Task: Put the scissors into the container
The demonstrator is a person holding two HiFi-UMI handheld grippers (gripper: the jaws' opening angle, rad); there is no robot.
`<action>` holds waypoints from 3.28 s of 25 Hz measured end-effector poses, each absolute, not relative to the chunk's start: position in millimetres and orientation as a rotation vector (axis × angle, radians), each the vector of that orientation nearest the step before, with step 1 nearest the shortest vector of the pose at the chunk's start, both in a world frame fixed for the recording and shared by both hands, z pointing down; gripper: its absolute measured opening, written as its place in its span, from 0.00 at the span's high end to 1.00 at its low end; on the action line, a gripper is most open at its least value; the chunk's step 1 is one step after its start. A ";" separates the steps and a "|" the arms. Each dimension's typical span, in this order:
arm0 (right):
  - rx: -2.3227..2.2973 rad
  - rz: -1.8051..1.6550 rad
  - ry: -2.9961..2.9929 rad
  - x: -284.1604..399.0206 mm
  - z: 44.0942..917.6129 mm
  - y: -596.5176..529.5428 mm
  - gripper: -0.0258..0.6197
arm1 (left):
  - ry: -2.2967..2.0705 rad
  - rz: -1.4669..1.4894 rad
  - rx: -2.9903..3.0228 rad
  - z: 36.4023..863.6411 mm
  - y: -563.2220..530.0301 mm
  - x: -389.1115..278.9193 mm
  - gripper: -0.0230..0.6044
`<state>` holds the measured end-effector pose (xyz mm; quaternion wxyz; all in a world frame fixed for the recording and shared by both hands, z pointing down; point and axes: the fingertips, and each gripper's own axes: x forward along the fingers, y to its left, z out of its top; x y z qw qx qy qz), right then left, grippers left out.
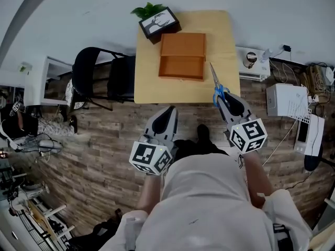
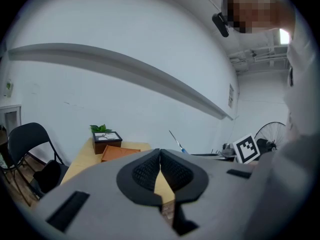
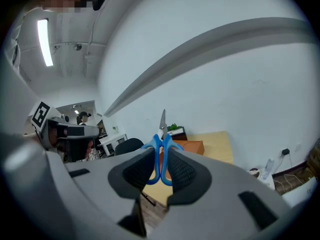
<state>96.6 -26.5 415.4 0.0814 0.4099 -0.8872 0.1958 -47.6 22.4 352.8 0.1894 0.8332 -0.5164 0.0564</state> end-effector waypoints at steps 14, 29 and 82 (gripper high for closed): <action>1.087 0.455 -2.603 61.3 434.1 -55.5 0.83 | -1.442 0.171 2.305 369.0 -3.8 -64.0 0.95; 1.014 0.277 -2.464 12.4 469.8 -117.8 0.83 | -1.308 0.195 2.330 385.9 -79.2 -104.8 0.95; 0.469 0.067 -1.882 -62.2 678.7 -214.6 0.83 | -0.850 0.306 2.403 462.3 -208.3 -162.7 0.95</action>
